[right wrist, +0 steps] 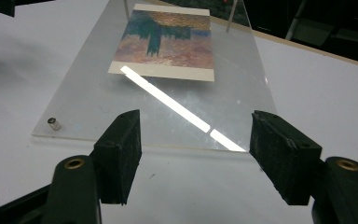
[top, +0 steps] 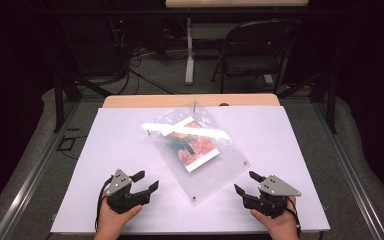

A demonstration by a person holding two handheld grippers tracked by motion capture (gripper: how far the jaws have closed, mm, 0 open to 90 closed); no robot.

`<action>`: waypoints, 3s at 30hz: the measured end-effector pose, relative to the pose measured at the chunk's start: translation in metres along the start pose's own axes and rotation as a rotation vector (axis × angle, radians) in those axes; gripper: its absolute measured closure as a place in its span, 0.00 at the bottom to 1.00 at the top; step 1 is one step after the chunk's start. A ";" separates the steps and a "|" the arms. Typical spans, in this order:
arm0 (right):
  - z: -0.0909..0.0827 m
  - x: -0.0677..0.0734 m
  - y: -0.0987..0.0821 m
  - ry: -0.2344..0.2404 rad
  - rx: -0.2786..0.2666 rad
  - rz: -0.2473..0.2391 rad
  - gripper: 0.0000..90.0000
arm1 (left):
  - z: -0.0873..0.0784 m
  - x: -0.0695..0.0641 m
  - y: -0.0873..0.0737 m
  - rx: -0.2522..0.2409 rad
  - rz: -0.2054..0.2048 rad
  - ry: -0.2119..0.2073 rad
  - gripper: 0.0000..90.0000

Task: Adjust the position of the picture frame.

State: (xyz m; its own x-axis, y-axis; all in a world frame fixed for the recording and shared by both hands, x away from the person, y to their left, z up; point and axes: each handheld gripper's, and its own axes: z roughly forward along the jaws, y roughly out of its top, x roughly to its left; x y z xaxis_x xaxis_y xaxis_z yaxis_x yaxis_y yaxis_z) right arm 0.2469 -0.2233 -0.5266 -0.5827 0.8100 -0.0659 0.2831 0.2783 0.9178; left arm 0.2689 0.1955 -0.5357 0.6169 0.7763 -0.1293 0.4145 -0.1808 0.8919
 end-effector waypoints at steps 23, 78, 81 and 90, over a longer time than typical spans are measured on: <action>0.016 -0.010 0.000 0.012 0.008 0.101 0.38 | 0.014 0.021 0.003 0.070 -0.142 0.014 0.48; 0.020 0.000 0.006 0.109 -0.003 0.186 0.58 | 0.087 0.030 0.030 0.244 -0.069 0.072 1.00; 0.020 0.000 0.006 0.108 -0.001 0.192 0.58 | 0.087 0.029 0.030 0.246 -0.065 0.060 1.00; 0.017 -0.002 0.002 0.097 0.011 0.217 0.58 | 0.092 0.006 0.041 0.183 -0.009 -0.065 1.00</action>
State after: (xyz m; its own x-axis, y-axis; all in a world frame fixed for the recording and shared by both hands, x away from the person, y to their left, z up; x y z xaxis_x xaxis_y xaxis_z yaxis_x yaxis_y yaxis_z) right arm 0.2618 -0.2159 -0.5308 -0.5775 0.7982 0.1713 0.4180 0.1089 0.9019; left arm 0.3508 0.1375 -0.5401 0.6518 0.7391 -0.1699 0.5313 -0.2851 0.7978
